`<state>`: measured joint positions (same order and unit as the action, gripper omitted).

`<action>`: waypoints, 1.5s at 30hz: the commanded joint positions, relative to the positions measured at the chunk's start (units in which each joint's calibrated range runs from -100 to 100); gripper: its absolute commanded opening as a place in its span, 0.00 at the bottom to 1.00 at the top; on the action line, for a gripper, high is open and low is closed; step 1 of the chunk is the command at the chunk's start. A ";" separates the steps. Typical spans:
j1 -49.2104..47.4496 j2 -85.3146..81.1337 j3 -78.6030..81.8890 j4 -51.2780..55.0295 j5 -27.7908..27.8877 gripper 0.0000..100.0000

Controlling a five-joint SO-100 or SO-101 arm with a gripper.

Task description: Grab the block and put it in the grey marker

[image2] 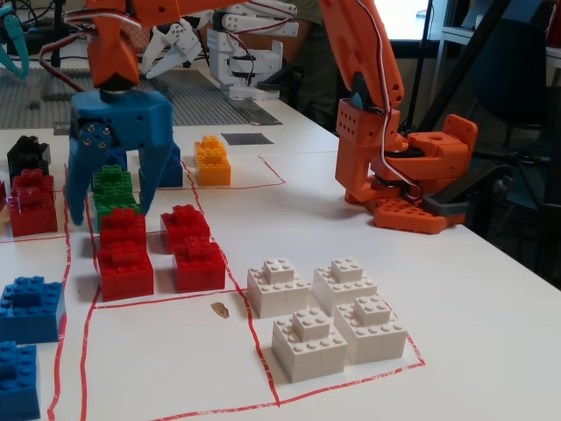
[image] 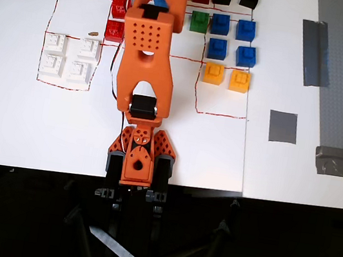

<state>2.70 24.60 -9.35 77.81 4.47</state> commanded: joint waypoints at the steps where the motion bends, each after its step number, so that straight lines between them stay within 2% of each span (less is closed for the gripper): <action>1: 1.38 -8.88 -1.22 -0.66 0.00 0.26; 9: 1.38 -9.83 0.59 -2.78 0.63 0.24; 15: 1.63 -9.83 3.68 -5.48 0.83 0.05; 17: 2.04 -10.26 3.86 -5.97 0.39 0.02; 23: 2.04 -10.78 0.23 -4.90 1.12 0.00; 34: 0.55 -14.93 -10.57 5.87 2.64 0.00; 40: 0.96 -19.93 -12.57 10.19 5.47 0.00; 45: 5.29 -25.89 -8.03 11.58 8.60 0.00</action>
<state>3.94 10.67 -14.12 88.55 11.31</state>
